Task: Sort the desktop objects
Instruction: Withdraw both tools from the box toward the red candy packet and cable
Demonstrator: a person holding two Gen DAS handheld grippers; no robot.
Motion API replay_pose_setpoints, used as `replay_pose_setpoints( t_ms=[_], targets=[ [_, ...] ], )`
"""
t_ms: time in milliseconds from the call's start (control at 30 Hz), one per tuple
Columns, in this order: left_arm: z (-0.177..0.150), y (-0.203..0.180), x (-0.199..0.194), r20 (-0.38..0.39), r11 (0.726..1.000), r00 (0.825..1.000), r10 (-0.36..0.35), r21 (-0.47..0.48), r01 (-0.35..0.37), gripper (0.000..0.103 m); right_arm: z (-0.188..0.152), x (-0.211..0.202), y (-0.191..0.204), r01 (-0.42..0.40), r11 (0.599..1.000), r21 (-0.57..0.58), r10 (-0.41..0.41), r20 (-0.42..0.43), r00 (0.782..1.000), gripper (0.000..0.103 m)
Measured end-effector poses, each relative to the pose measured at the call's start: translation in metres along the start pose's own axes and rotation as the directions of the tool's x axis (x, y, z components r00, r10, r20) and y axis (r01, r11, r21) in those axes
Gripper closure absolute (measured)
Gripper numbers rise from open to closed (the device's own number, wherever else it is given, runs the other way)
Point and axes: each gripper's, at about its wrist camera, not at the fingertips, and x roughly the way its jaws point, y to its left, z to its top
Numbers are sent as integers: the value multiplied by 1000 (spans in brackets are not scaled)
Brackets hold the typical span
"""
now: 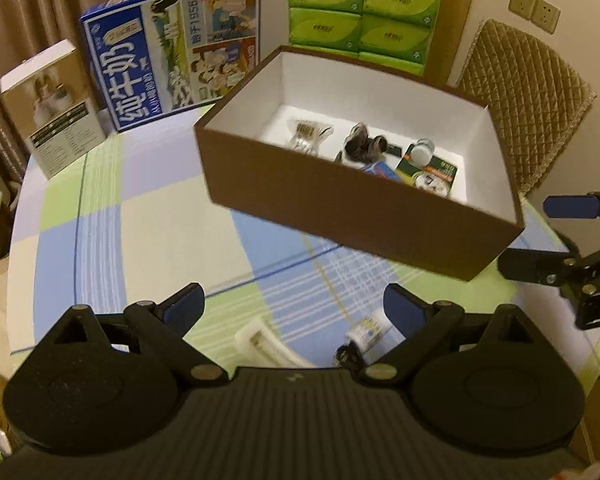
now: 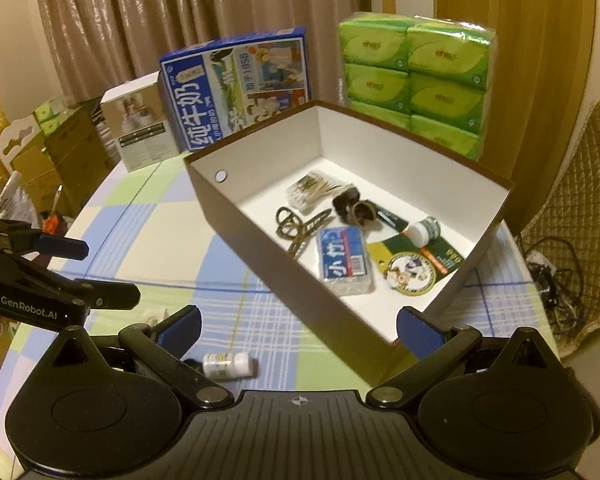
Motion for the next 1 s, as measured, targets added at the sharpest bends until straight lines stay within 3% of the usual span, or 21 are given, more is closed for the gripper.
replay_pose_setpoints(
  t_ms=[233, 433, 700, 867, 1000],
  targets=[
    [-37, 0, -2, -20, 999, 1000, -23, 33, 23, 10, -23, 0, 4, -33, 999, -16, 33, -18, 999, 2],
    [-70, -7, 4, -65, 995, 996, -55, 83, 60, 13, -43, 11, 7, -44, 999, -26, 42, -85, 996, 2],
    [-93, -12, 20, -102, 991, 991, -81, 100, 92, 28, -69, 25, 8, -49, 998, -35, 43, -161, 986, 2],
    [-98, -21, 30, -92, 980, 991, -98, 167, 112, 35, -76, 28, 5, -48, 999, -23, 43, -182, 982, 2],
    [-98, -26, 39, -107, 973, 988, -112, 193, 131, 48, -79, 28, 0, -28, 1000, -13, 25, -189, 982, 2]
  ],
)
